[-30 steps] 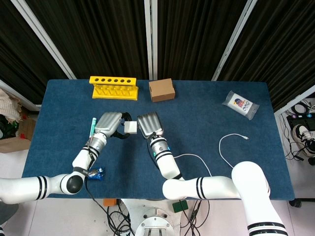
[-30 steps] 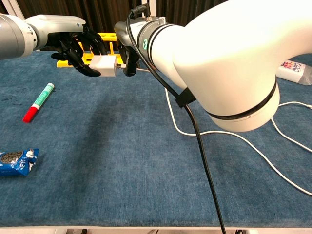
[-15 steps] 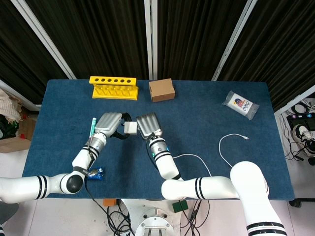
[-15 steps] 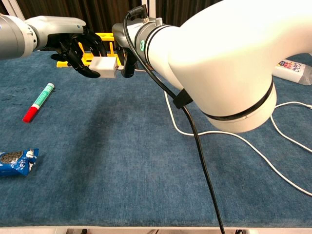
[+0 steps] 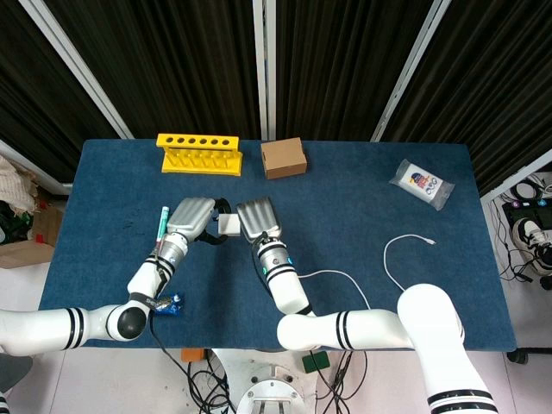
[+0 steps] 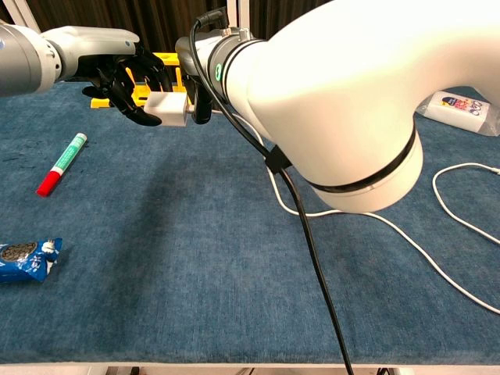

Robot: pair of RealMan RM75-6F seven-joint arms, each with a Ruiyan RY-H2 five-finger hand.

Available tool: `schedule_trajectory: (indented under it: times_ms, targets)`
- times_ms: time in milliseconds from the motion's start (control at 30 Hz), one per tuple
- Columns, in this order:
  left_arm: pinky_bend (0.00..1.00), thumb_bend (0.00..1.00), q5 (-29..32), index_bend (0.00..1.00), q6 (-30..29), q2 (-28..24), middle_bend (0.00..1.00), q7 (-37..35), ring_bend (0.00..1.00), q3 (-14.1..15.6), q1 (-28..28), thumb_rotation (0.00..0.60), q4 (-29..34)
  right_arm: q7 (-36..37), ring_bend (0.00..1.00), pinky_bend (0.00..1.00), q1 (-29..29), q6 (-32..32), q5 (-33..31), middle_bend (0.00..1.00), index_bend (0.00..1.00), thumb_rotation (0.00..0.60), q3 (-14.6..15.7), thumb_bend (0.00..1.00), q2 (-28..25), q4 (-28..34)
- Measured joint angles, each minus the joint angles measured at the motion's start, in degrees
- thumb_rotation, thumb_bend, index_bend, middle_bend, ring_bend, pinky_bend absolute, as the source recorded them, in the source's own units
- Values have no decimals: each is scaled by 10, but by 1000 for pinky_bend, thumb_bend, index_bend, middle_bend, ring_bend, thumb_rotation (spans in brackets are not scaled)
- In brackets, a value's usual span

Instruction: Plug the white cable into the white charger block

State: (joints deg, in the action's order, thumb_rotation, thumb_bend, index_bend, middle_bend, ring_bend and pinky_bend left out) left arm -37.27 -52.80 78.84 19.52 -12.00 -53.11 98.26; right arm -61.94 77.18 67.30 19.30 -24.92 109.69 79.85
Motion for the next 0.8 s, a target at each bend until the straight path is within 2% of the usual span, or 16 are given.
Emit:
schedule_trajectory:
  times_ms: [600,800]
  targets:
    - [924,217,3,629,22,-5,556,-39,751,-9,2,600,4,10,505,650,1,-5,6,609,694,600,-3,1000,11,-12]
    - [924,217,-1,629,29,-8,556,-53,751,-10,4,600,4,15,497,650,-2,-6,9,588,651,600,-3,1000,10,-10]
